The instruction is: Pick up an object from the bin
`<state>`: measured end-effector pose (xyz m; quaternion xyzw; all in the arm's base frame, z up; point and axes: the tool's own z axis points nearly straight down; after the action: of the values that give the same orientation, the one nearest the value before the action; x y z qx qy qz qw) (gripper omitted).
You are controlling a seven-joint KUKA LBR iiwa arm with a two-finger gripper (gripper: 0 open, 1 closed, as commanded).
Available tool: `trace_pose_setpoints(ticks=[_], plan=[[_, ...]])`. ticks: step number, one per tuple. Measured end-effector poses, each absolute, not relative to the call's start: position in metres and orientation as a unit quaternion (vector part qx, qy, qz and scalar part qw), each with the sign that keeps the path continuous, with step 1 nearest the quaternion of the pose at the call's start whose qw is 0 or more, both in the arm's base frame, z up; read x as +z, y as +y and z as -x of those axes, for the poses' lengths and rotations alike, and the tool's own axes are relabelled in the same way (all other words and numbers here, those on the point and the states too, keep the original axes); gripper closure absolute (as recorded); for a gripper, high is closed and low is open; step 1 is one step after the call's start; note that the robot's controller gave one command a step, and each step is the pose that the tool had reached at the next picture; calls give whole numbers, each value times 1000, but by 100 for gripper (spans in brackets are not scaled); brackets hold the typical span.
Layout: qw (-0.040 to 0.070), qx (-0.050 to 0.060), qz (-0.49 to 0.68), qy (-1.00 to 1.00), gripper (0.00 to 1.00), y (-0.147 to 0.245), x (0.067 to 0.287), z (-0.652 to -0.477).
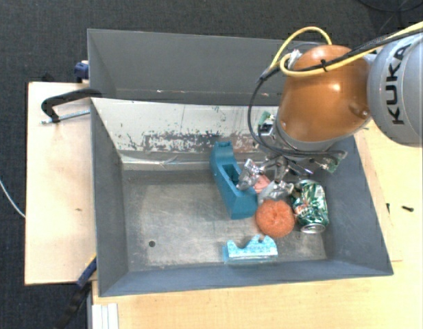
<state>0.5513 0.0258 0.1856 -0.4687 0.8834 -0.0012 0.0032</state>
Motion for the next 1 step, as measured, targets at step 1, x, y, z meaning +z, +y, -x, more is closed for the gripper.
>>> trace_pose_setpoints(ticks=[1], plan=[[-3, 1, 462, 887, 100, 24, 173, -550]])
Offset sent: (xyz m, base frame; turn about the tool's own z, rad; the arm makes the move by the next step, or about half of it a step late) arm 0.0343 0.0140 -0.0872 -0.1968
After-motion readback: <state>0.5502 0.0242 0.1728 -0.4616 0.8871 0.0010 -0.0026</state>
